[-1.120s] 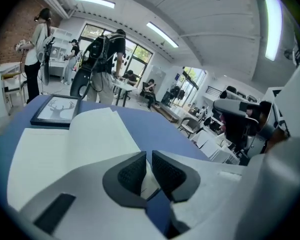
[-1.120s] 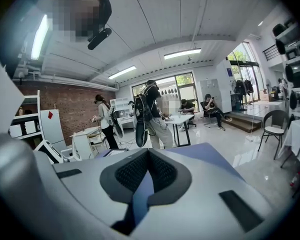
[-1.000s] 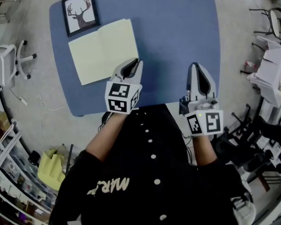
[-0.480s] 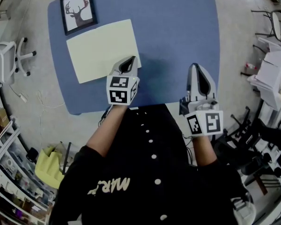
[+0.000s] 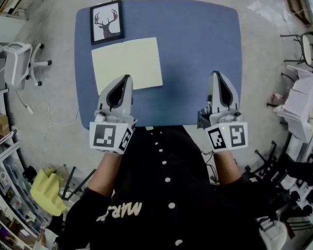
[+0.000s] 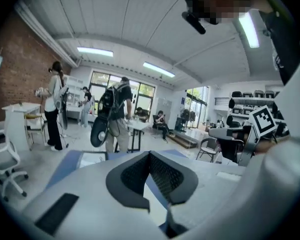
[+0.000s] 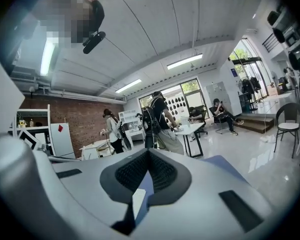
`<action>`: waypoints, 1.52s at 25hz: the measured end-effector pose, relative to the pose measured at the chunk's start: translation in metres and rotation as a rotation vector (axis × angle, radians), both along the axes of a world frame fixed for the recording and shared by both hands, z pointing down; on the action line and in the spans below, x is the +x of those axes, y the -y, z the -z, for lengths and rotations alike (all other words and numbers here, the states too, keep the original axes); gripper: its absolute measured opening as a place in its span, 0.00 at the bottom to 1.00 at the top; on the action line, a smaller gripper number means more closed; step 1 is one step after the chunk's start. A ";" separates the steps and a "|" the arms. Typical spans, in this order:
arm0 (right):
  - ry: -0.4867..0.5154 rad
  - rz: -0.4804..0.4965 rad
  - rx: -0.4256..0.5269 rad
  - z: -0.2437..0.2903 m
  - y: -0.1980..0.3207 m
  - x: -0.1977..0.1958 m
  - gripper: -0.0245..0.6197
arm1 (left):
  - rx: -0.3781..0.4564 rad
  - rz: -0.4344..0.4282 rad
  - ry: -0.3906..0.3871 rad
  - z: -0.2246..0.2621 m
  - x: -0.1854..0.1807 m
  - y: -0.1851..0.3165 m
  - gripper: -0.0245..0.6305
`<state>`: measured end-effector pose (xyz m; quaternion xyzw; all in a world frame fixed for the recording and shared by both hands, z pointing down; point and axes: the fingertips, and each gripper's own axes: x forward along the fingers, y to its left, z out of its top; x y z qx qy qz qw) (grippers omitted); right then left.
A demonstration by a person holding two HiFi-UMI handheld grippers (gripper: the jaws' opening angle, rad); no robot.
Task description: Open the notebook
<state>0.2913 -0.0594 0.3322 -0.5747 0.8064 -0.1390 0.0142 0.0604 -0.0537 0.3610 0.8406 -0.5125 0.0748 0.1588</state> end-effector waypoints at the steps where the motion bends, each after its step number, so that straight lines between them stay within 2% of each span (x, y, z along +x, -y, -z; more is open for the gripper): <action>1: 0.004 0.000 0.018 0.010 0.000 -0.004 0.04 | 0.043 0.023 0.011 0.019 -0.014 -0.004 0.04; 4: 0.006 0.001 0.066 0.040 -0.004 -0.017 0.04 | 0.145 0.095 0.037 0.068 -0.060 -0.016 0.04; 8: -0.040 -0.017 0.121 0.077 -0.011 -0.034 0.04 | 0.241 0.170 0.040 0.115 -0.114 -0.034 0.04; 16: -0.102 -0.011 0.230 0.132 -0.031 -0.062 0.05 | 0.371 0.245 0.029 0.174 -0.171 -0.065 0.04; 24: -0.118 -0.056 0.262 0.145 -0.044 -0.053 0.05 | 0.346 0.325 0.001 0.170 -0.202 -0.081 0.04; 38: -0.120 -0.061 0.254 0.141 -0.043 -0.058 0.04 | 0.350 0.271 0.024 0.173 -0.185 -0.075 0.04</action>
